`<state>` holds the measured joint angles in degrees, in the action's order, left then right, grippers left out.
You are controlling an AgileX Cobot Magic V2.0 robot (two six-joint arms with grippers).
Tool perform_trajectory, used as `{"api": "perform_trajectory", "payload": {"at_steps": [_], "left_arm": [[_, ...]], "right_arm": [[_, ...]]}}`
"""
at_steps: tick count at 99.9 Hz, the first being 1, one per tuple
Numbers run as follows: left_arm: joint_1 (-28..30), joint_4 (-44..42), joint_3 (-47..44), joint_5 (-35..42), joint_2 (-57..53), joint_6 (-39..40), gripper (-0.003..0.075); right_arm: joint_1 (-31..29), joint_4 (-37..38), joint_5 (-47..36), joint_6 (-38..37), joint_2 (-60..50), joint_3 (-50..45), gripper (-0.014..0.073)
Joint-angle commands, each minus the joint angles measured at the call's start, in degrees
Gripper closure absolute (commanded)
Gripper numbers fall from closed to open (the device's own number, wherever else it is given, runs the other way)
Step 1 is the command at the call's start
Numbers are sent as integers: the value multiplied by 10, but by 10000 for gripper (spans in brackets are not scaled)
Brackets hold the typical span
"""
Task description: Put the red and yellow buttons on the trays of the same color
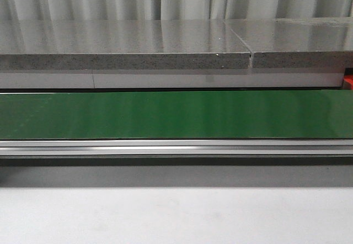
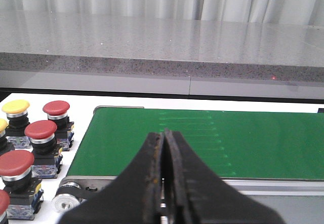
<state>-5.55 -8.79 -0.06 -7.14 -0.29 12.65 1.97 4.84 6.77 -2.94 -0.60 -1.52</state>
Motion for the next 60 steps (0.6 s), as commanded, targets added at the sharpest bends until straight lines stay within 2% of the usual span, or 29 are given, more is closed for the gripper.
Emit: {"api": "perform_trajectory", "payload": {"at_steps": [1, 41, 52, 60], "left_arm": [[-3, 3, -19, 50, -1, 1, 739], [-3, 3, 12, 46, -1, 1, 739], [-3, 3, 61, 12, 5, 1, 739], [-3, 14, 108, -49, 23, 1, 739]], "right_arm": [[1, 7, -45, 0, -9, 5, 661], [1, 7, -45, 0, -9, 5, 661], [1, 7, -45, 0, -9, 5, 661], [1, 7, -45, 0, -9, 5, 661]]}}
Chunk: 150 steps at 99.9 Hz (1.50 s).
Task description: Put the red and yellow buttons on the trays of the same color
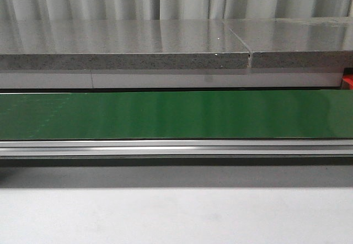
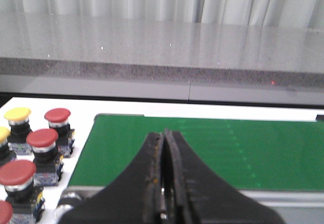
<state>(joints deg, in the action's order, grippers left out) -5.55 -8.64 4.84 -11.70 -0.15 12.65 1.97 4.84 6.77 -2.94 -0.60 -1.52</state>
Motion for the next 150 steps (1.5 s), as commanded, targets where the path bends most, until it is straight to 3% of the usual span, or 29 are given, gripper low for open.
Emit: {"api": "perform_trajectory", "payload": {"at_steps": [1, 19, 42, 83, 92, 97, 109, 116, 127, 150], "left_arm": [[-3, 12, 69, -10, 24, 2, 739], [-3, 12, 200, -168, 125, 5, 739], [-3, 14, 341, -274, 274, 5, 739], [-3, 14, 371, -285, 384, 5, 732], [-3, 14, 371, -297, 391, 5, 641], [-3, 14, 371, -308, 392, 5, 540], [-3, 14, 371, -328, 392, 6, 203], [-3, 14, 371, -332, 392, 22, 90], [-3, 14, 371, -348, 392, 45, 62], [28, -81, 371, -372, 393, 205, 62]], "right_arm": [[1, 7, -45, 0, -9, 5, 661], [1, 7, -45, 0, -9, 5, 661], [1, 7, -45, 0, -9, 5, 661], [1, 7, -45, 0, -9, 5, 661], [1, 7, -45, 0, -9, 5, 661], [1, 7, -45, 0, -9, 5, 661], [1, 7, -45, 0, -9, 5, 661], [1, 7, -45, 0, -9, 5, 661], [1, 7, -45, 0, -9, 5, 661], [1, 7, -45, 0, -9, 5, 661]]}}
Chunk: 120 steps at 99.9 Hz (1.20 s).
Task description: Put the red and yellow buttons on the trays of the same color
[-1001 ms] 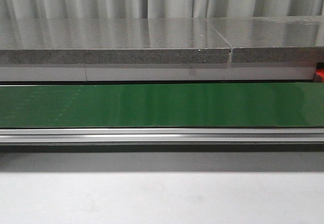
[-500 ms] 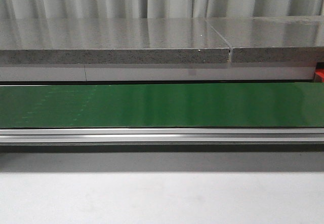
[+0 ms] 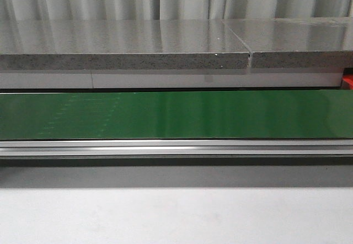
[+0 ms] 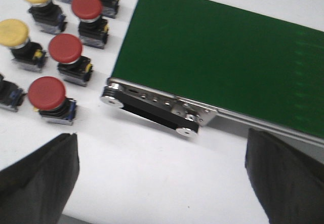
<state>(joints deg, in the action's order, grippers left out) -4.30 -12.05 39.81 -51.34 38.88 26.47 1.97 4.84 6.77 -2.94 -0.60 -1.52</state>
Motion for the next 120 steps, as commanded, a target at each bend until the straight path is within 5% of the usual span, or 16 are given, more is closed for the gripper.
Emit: {"api": "perform_trajectory", "payload": {"at_steps": [1, 50, 120], "left_arm": [[19, -50, 21, 25, 5, 70, 62], [202, -46, 40, 58, 196, 91, 62], [228, -46, 119, 86, 428, 85, 62]], "right_arm": [[1, 7, -45, 0, -9, 5, 661], [1, 7, -45, 0, -9, 5, 661], [1, 7, -45, 0, -9, 5, 661]]}}
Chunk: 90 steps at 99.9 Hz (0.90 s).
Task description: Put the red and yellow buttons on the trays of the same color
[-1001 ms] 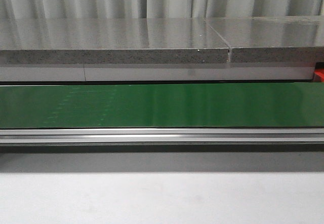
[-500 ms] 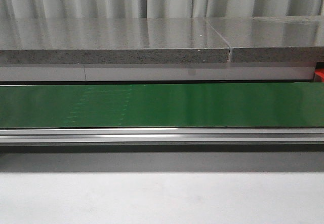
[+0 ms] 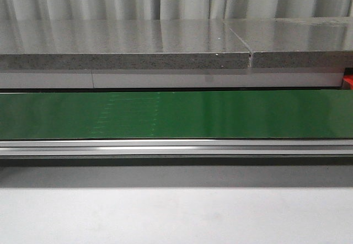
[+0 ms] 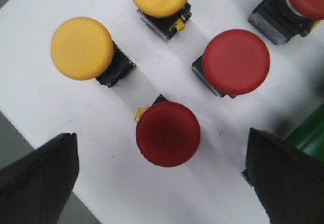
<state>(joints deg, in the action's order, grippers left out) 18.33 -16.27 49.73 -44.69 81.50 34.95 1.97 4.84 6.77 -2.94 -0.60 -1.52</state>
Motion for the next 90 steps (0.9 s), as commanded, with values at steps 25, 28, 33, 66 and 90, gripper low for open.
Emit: {"api": "perform_trajectory", "payload": {"at_steps": [25, 28, 33, 66, 90], "left_arm": [[4, -4, 21, 33, 32, 0, 62], [4, -4, 21, 35, 33, 0, 63], [4, -4, 21, 35, 37, 0, 73], [4, -5, 21, 40, 61, 0, 153], [4, -9, 21, 39, 62, 0, 241]], "right_arm": [[1, 7, -45, 0, -9, 5, 661], [1, 7, -45, 0, -9, 5, 661], [1, 7, -45, 0, -9, 5, 661], [1, 7, -45, 0, -9, 5, 661], [1, 7, -45, 0, -9, 5, 661]]}}
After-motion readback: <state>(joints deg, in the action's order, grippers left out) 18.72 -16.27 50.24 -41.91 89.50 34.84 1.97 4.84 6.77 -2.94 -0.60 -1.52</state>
